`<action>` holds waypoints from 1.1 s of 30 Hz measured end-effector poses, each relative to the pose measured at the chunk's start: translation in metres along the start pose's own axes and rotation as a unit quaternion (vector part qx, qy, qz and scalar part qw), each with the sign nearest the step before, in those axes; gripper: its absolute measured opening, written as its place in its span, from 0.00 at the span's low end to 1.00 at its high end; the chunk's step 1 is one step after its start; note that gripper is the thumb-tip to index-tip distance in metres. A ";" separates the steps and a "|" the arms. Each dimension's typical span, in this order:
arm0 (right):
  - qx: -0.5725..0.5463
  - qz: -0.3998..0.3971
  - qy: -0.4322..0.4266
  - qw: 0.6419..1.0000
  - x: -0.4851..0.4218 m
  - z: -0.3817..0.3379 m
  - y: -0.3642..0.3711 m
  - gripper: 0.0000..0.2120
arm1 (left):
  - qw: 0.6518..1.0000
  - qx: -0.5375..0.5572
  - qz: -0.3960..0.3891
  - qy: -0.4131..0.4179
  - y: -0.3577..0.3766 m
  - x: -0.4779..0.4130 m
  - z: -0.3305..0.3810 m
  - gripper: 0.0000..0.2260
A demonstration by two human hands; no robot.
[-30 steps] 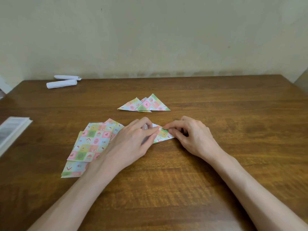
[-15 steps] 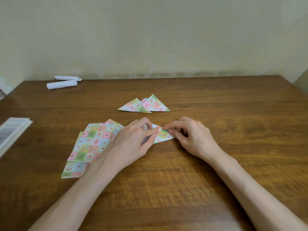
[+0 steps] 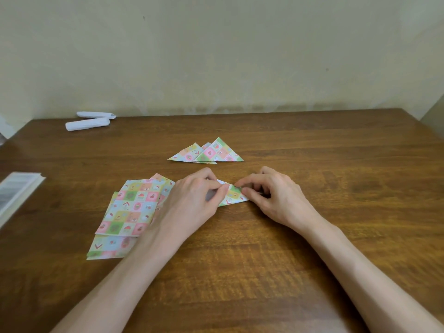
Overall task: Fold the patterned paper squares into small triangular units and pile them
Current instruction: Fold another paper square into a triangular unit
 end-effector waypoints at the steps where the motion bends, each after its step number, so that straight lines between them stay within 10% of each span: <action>1: 0.001 0.000 0.001 1.000 0.000 0.000 0.000 0.09 | 1.000 0.002 0.007 -0.003 0.001 -0.001 -0.001 0.13; 20: -0.034 0.042 -0.012 0.998 -0.001 0.010 -0.017 0.13 | 0.997 0.011 -0.018 0.071 0.013 -0.007 0.000 0.09; 33: -0.068 -0.067 -0.009 0.995 -0.001 0.029 -0.019 0.23 | 0.998 0.019 -0.020 0.062 0.012 -0.006 -0.002 0.09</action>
Point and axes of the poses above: each hand's wrist, its own x-axis away from the middle knuckle, its own y-axis out of the palm, z = x × y, the point moved 7 cm from there along -x, towards the middle knuckle, and after that the axes turned 2 degrees about z, right-handed, at the moved point
